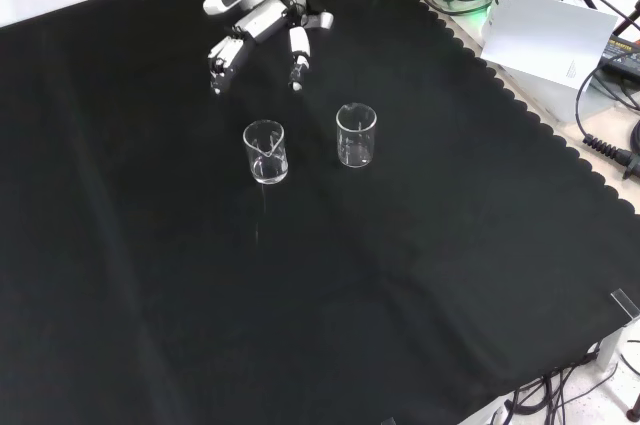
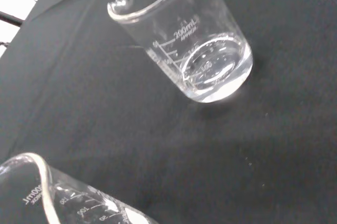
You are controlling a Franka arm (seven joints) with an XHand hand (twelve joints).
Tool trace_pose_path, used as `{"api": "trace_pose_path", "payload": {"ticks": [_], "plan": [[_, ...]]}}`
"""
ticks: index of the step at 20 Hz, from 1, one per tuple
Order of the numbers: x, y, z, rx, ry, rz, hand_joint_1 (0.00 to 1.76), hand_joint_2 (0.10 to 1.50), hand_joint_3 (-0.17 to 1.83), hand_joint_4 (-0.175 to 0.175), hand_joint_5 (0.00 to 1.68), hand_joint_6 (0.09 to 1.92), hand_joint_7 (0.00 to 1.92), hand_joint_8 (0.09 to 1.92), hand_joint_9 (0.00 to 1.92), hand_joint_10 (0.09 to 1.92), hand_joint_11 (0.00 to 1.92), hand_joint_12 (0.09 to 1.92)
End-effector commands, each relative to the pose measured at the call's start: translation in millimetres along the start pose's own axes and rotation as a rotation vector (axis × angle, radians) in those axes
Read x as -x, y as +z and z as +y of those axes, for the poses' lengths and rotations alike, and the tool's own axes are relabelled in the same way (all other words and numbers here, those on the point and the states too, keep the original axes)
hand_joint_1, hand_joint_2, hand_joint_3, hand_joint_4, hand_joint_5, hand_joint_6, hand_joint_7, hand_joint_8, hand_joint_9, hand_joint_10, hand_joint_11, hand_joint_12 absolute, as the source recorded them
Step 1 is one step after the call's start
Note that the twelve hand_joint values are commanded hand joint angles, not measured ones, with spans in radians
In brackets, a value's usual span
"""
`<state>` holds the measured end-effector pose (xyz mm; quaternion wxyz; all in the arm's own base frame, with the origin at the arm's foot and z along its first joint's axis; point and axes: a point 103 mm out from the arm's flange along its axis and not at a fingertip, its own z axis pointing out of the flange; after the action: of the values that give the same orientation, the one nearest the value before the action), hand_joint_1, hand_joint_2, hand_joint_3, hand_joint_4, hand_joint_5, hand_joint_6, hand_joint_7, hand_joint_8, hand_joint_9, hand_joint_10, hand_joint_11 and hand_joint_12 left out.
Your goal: Pick up the beaker on the right.
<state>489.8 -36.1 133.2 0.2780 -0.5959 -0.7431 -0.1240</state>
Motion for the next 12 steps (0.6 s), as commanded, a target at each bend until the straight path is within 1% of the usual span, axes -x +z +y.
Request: {"api": "trace_pose_path", "payload": {"ticks": [1, 6, 9, 12], "plan": [[0.7, 21.2, 14.4, -0.010, -0.046, 0.051, 0.78, 0.64, 0.47, 0.002, 0.31, 0.09, 0.16, 0.54, 0.29, 0.60, 0.00, 1.35], [0.8, 34.9, 23.9, -0.048, -0.062, 0.083, 0.79, 0.62, 0.48, 0.005, 0.27, 0.09, 0.12, 0.52, 0.26, 0.59, 0.00, 1.32], [3.5, 42.2, 27.7, -0.048, -0.067, 0.111, 0.83, 0.60, 0.49, 0.007, 0.24, 0.09, 0.08, 0.51, 0.23, 0.58, 0.00, 1.29], [5.5, 46.7, 31.2, -0.059, -0.073, 0.110, 0.87, 0.59, 0.49, 0.009, 0.22, 0.09, 0.07, 0.51, 0.22, 0.57, 0.00, 1.28]]}}
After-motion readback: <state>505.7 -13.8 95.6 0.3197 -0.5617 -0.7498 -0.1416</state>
